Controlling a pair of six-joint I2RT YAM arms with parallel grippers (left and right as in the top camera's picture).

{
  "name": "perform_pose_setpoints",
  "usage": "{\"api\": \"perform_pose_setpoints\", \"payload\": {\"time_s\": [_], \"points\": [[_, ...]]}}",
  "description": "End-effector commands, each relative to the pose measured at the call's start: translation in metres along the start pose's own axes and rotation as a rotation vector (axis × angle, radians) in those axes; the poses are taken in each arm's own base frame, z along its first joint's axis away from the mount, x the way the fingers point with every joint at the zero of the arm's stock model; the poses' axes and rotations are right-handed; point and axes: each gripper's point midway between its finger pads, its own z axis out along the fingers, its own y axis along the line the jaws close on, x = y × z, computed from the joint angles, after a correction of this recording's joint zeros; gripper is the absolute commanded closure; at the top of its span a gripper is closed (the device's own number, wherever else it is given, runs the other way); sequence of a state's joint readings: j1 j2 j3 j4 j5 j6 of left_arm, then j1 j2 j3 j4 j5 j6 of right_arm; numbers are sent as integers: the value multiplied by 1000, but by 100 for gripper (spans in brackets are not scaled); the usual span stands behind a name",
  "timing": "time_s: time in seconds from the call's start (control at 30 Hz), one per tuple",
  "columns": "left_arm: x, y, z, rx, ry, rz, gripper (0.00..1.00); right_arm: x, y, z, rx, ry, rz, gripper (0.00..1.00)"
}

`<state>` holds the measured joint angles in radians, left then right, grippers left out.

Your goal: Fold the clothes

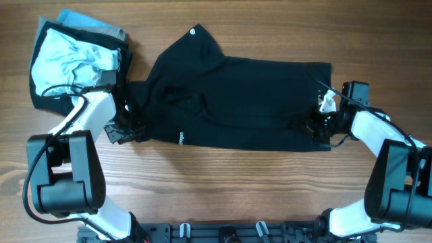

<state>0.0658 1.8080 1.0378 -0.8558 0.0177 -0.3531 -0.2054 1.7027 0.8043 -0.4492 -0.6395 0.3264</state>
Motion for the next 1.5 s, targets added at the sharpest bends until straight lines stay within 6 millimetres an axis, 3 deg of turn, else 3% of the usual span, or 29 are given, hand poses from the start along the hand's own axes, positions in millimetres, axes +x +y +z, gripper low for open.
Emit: {"api": "perform_pose_setpoints", "payload": {"time_s": [0.0,0.23,0.27,0.3,0.33,0.4,0.53,0.63,0.73,0.83,0.9,1.07,1.1,1.2,1.3,1.4,1.47], "points": [[9,6,9,-21,31,3,66,-14,2,-2,-62,-39,47,96],[9,6,9,-21,31,3,66,-52,9,-15,-127,-183,-15,95],[8,6,9,-21,31,3,66,-55,10,-17,-131,-196,-24,91],[8,6,9,-21,31,3,66,-58,10,-18,-133,-209,-30,77],[9,6,9,-21,31,3,66,-60,10,-19,-134,-214,-32,71],[9,6,9,-21,31,3,66,-59,13,-21,-163,-208,-35,69],[9,6,9,-21,31,3,65,-46,40,-29,-330,-150,-103,62],[8,6,9,-22,31,3,65,-38,46,-33,-361,-121,-90,61],[8,6,9,-22,31,4,65,-27,31,-29,-276,-82,-7,62],[8,6,9,-22,31,4,62,-15,-4,-23,-84,-59,71,51],[9,6,9,-21,32,7,60,-11,-20,-26,8,-57,29,45],[12,7,7,-26,44,7,60,-16,-20,-54,35,-104,-37,42],[14,6,4,-20,49,7,55,-20,-13,-63,9,-132,-52,41],[20,-8,-13,70,74,56,42,-29,13,-89,-65,-223,-114,35],[23,-11,-43,101,53,60,35,-28,20,-108,-35,-280,-74,31],[21,-13,-75,127,-10,65,28,-24,1,-114,82,-301,47,27],[17,-15,-101,159,-92,72,21,-12,-37,-115,268,-288,199,24]]}}
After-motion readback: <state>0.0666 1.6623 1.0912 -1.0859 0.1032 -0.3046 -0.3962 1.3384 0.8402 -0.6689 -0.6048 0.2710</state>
